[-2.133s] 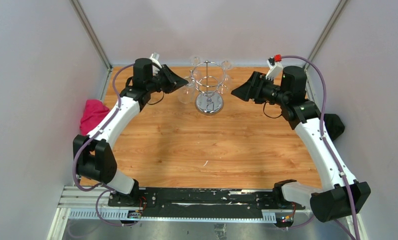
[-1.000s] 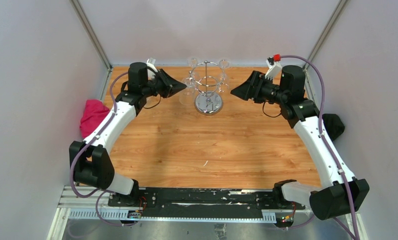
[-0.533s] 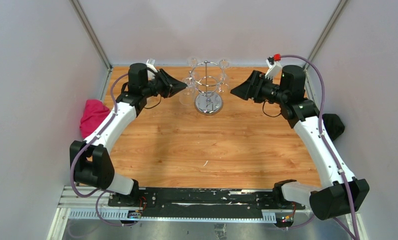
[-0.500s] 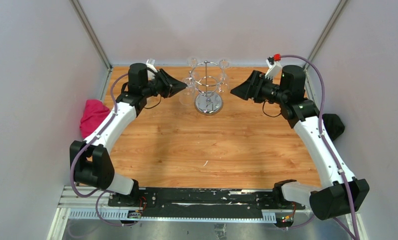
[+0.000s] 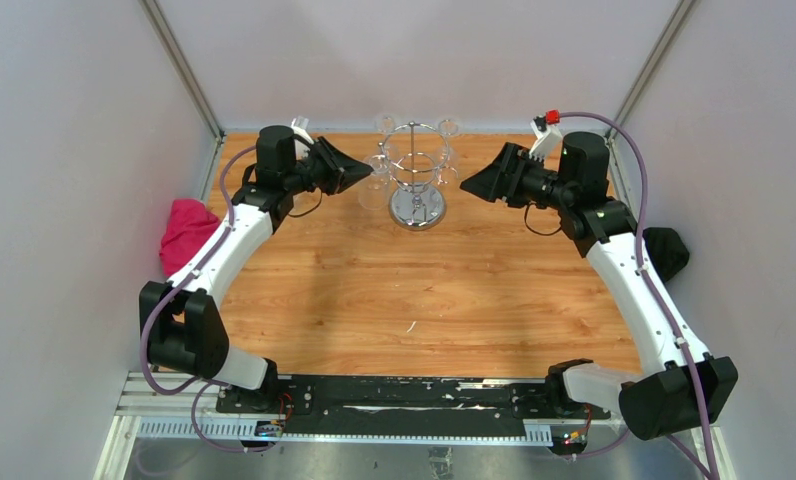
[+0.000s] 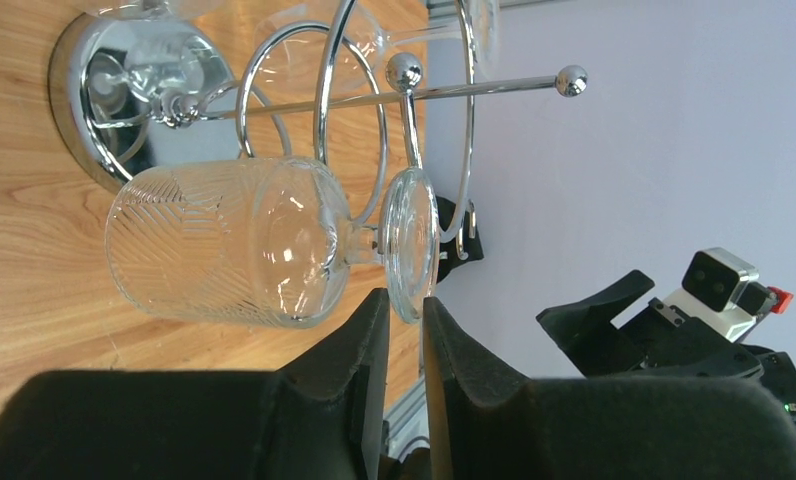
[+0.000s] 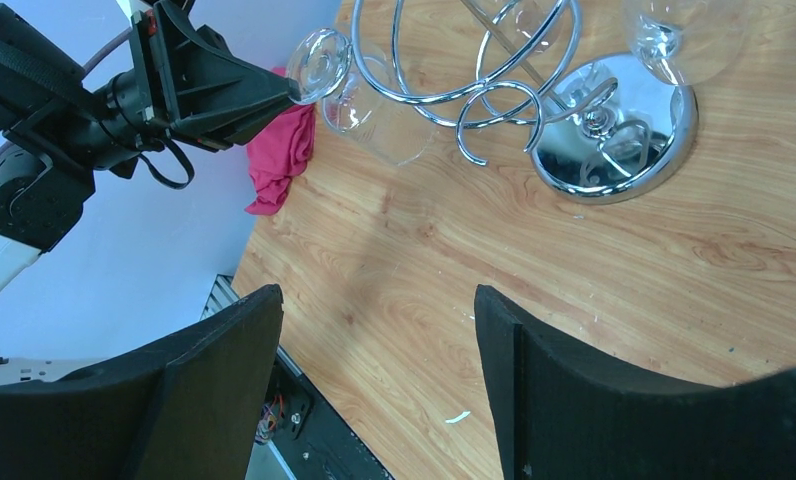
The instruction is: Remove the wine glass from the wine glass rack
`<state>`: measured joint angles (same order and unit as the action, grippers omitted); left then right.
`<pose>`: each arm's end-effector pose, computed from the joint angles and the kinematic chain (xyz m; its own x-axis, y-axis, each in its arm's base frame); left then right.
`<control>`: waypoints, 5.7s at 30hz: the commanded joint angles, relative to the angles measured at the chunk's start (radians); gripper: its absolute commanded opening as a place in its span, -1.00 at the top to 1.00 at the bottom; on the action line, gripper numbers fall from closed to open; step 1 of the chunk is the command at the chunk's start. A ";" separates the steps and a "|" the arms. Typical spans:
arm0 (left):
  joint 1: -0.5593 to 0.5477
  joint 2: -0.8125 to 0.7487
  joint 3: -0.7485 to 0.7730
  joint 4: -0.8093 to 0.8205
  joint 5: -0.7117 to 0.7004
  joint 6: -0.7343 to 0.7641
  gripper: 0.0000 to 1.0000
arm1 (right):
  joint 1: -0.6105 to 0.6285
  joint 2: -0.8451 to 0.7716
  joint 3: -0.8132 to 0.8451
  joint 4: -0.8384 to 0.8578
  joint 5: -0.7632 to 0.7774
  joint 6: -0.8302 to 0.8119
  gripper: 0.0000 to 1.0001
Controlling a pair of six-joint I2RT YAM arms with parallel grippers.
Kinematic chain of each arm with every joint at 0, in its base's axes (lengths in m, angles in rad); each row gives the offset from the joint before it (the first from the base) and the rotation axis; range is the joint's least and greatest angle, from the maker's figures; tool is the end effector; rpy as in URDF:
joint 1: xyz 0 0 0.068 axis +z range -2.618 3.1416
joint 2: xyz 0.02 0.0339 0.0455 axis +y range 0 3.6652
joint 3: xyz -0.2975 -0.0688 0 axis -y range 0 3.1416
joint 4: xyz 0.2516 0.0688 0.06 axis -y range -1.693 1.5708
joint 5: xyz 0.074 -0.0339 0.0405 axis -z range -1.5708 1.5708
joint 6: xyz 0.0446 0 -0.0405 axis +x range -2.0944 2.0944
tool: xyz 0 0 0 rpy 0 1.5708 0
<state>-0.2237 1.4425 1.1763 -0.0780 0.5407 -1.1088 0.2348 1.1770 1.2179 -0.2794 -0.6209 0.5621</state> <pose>0.3324 -0.0992 0.3624 -0.7399 -0.6188 -0.2641 0.0008 0.3917 -0.9201 0.2487 0.0862 0.4324 -0.5883 0.3050 -0.7489 -0.5029 0.5873 0.6342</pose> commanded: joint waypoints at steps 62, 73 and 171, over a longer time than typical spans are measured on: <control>0.029 -0.029 -0.121 0.307 0.146 -0.325 1.00 | -0.028 -0.020 -0.019 0.022 -0.030 0.025 -0.49; 0.032 -0.067 -0.141 0.307 0.157 -0.329 1.00 | -0.027 -0.011 -0.016 0.024 -0.033 0.037 -0.49; -0.117 -0.060 -0.135 1.646 0.148 -0.766 1.00 | 0.181 0.461 0.140 1.876 -0.389 1.137 -0.45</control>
<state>-0.3309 1.3907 1.0367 1.4960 0.7143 -1.8805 0.3534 1.6169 1.2881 1.5146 -1.0016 1.7096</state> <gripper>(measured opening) 0.112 0.731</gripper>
